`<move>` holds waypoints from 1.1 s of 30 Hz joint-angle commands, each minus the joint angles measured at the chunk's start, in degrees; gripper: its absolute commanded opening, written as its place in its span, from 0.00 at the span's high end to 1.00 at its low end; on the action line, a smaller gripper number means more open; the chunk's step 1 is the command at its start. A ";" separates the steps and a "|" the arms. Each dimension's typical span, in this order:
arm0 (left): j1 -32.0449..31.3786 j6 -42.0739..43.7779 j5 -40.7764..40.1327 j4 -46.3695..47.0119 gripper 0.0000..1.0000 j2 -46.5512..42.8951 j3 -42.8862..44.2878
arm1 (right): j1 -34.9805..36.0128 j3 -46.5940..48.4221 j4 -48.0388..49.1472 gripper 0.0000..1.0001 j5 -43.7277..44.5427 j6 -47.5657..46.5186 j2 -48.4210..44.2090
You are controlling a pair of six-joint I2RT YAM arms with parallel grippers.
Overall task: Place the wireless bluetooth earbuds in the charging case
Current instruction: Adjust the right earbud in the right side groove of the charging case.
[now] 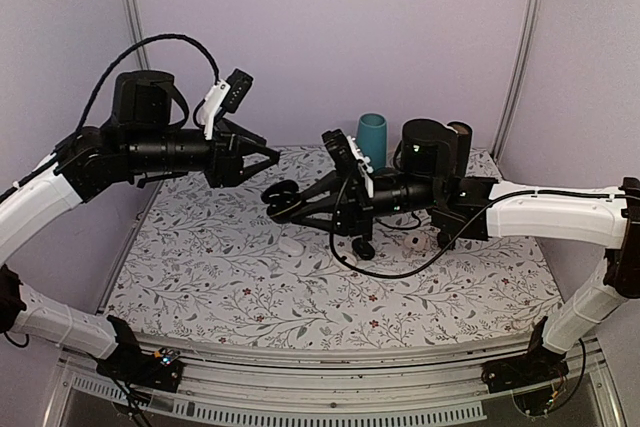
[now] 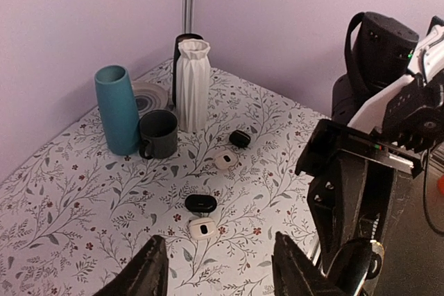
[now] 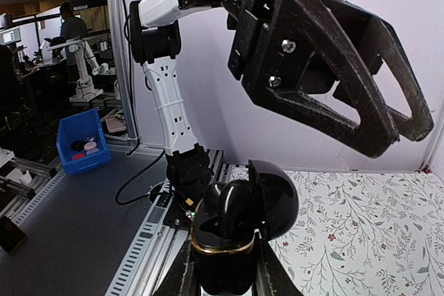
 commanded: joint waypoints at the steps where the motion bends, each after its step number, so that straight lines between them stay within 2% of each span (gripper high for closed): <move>1: 1.33 -0.16 5.77 -0.90 0.48 0.19 0.10 | 0.15 1.74 0.66 0.97 -3.15 1.04 -0.60; 15: 1.29 2.81 16.33 -3.19 0.52 1.88 0.00 | -2.11 4.48 1.30 0.97 -6.10 6.96 1.70; 33: 0.64 4.86 19.30 -2.39 0.53 -0.49 -0.60 | -3.46 6.53 0.31 0.97 -5.37 12.47 4.81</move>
